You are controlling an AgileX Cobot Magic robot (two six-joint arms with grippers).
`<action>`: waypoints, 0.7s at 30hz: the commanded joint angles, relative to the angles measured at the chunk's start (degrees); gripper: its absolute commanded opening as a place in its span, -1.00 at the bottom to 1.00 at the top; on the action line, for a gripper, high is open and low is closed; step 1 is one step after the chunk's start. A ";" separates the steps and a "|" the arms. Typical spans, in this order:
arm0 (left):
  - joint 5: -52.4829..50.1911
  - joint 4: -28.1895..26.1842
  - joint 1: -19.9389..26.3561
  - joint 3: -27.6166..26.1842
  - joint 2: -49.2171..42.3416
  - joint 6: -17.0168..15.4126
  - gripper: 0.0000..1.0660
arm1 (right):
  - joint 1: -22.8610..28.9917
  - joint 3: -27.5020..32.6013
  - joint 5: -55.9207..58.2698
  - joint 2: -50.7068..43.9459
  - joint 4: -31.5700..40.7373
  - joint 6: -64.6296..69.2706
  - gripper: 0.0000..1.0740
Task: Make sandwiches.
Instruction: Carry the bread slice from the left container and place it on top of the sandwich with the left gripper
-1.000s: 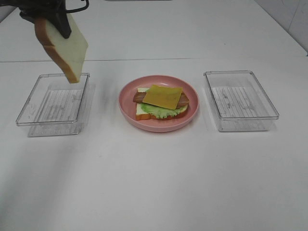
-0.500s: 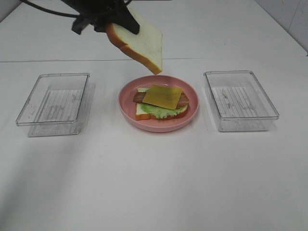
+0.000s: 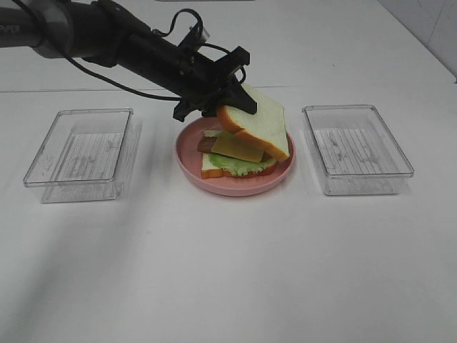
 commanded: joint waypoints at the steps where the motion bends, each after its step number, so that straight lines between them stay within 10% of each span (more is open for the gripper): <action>1: -1.49 -1.78 -0.46 0.00 0.40 0.74 -1.00 | -0.29 0.17 -0.57 -1.20 0.23 -0.17 0.79; 17: -2.01 5.50 0.06 0.00 1.15 -6.07 -1.00 | -0.29 0.17 -0.57 -1.20 0.23 -0.17 0.79; 21: -1.89 8.08 0.06 0.00 1.15 -7.39 -0.57 | -0.29 0.17 -0.57 -1.20 0.23 -0.17 0.79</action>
